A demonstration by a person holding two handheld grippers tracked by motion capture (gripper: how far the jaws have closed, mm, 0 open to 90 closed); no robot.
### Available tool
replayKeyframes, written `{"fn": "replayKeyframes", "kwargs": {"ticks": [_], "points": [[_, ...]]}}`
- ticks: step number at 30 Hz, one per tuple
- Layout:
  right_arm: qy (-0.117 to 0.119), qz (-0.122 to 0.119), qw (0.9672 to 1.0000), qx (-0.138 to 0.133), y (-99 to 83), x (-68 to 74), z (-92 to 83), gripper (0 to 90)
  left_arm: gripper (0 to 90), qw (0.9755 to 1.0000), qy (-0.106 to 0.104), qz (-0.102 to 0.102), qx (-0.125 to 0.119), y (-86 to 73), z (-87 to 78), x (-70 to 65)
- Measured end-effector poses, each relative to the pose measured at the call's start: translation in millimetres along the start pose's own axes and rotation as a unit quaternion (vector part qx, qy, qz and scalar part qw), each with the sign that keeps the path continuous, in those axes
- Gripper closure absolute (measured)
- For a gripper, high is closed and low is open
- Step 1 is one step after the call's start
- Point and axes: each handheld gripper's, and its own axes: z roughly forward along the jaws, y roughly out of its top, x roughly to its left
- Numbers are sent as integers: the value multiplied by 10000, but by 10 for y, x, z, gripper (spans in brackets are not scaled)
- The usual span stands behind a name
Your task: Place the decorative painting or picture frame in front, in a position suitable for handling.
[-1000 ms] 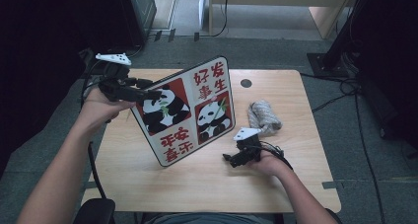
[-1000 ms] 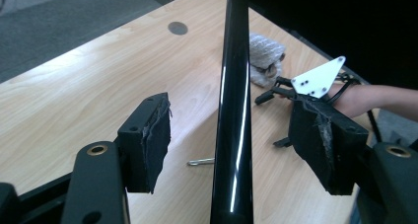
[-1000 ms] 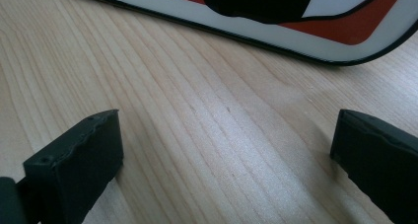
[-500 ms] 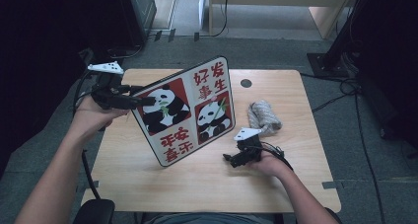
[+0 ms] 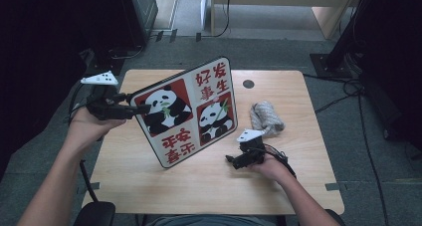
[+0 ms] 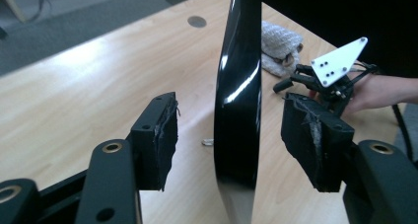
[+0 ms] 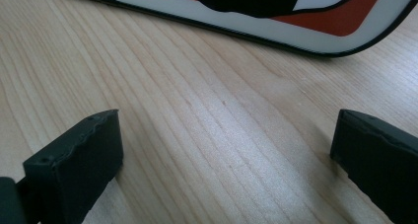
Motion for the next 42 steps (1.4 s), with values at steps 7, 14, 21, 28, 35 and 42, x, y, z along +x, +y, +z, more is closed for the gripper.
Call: {"fn": "replayKeyframes", "kwargs": {"ticks": [7, 14, 21, 28, 35, 42], "points": [[-97, 82, 9999, 8, -1, 23, -1, 0, 383, 10000, -9, -5, -20, -108, -20, -23], [-157, 167, 9997, 9, 2, 43, 1, 0, 423, 9999, -33, -98, -68, -244, -20, -27], [-136, 141, 9998, 38, 23, 35, 10, 11, 389, 9998, 7, -147, -145, -416, 9, -20], [-41, 104, 9999, 114, 74, 11, -20, 128, 390, 9997, -36, -181, -148, -579, 34, -20], [-9, 324, 9993, -172, 178, -87, -136, 139, 397, 9995, -33, -230, -191, -689, 97, 1], [42, 345, 9993, -169, 270, -148, -237, 165, 404, 9995, -59, -215, -202, -726, 118, 1]]}}
